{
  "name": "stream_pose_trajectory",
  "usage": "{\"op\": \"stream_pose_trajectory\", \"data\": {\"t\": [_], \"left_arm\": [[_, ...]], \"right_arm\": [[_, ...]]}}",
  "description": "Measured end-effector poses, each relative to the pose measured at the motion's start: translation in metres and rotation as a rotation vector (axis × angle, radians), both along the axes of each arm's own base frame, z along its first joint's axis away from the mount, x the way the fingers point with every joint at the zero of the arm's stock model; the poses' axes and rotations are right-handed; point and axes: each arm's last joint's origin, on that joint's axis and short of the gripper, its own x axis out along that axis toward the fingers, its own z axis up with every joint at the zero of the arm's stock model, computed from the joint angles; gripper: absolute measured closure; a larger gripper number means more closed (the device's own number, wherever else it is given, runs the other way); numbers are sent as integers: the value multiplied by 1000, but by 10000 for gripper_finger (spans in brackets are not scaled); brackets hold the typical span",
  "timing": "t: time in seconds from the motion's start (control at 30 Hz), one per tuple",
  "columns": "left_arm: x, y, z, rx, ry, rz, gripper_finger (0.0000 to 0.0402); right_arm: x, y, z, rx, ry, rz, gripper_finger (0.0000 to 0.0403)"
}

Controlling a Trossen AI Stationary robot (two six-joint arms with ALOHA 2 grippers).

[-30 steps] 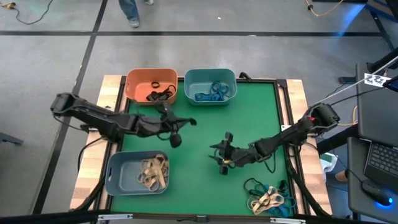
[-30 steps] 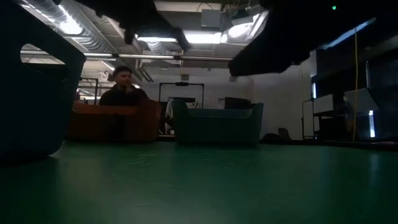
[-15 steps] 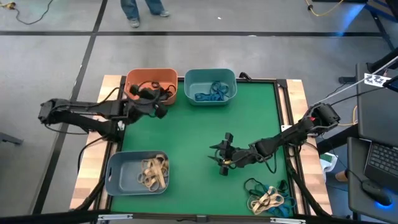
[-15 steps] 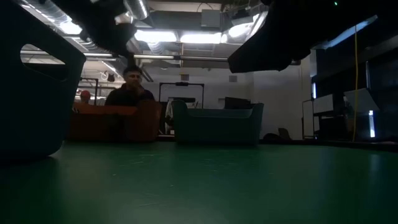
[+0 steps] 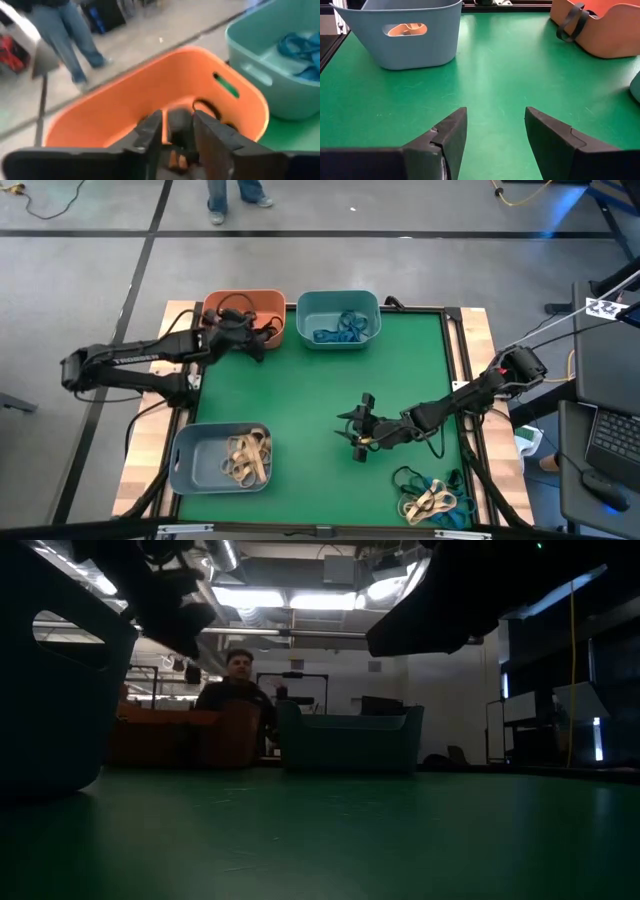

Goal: Sort rubber bands into baskets
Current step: Put the black rubber band into the orange bin

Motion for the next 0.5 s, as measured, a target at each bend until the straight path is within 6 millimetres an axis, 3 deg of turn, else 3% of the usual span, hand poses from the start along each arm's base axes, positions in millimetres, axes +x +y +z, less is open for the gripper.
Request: {"op": "stream_pose_trajectory", "data": {"t": [0.2,0.5], "left_arm": [[-7,0,-11,-223,-23,-36,254],[-4,-15,-16,-334,37,-207,249]], "right_arm": [[0,0,0,1,0,2,203],[0,0,0,3,1,7,203]]}}
